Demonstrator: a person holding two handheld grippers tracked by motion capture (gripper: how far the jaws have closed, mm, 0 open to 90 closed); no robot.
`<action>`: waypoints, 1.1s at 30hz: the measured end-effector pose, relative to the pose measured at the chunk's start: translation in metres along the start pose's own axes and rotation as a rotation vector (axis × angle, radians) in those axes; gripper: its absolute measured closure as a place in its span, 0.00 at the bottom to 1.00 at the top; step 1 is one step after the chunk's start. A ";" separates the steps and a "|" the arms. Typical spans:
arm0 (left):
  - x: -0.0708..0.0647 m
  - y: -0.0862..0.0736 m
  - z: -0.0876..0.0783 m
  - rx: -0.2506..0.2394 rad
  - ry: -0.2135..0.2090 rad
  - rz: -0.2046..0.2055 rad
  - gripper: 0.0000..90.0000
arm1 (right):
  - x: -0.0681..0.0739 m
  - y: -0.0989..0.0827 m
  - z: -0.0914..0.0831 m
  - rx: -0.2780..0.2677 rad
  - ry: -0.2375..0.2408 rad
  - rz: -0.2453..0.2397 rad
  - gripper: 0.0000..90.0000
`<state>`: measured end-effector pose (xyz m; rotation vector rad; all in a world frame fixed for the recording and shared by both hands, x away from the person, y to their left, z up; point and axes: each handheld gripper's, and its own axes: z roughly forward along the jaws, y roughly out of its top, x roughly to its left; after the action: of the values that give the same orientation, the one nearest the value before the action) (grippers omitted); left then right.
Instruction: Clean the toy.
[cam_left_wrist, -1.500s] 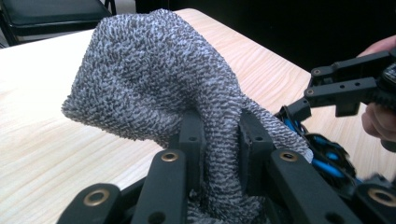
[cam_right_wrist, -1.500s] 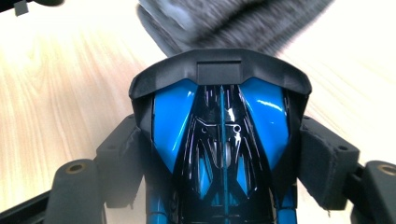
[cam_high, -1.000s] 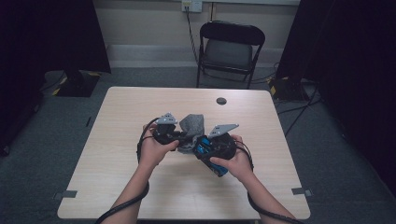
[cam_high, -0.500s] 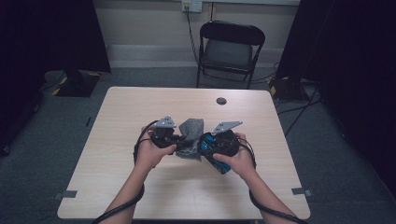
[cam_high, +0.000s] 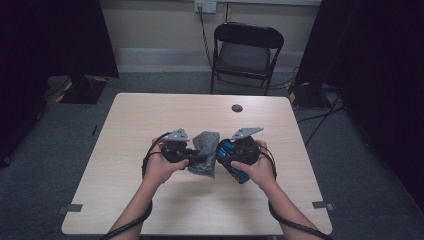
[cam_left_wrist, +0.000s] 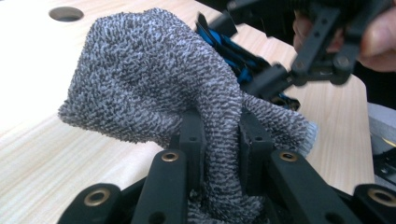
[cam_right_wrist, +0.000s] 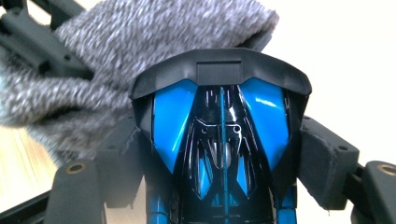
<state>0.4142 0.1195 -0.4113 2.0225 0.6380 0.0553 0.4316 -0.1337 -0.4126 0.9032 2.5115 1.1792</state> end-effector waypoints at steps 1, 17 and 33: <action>-0.001 -0.001 0.000 0.005 -0.014 0.004 0.83 | -0.001 0.000 -0.001 -0.001 -0.006 0.002 0.28; 0.005 -0.023 -0.003 0.053 0.001 -0.017 0.83 | -0.010 0.001 -0.009 -0.022 -0.032 0.033 0.28; 0.001 -0.015 0.010 0.030 0.046 -0.010 0.83 | 0.004 0.009 -0.003 -0.037 -0.003 0.002 0.28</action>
<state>0.4116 0.1174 -0.4296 2.0519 0.6821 0.0871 0.4309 -0.1284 -0.4030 0.8976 2.4790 1.2199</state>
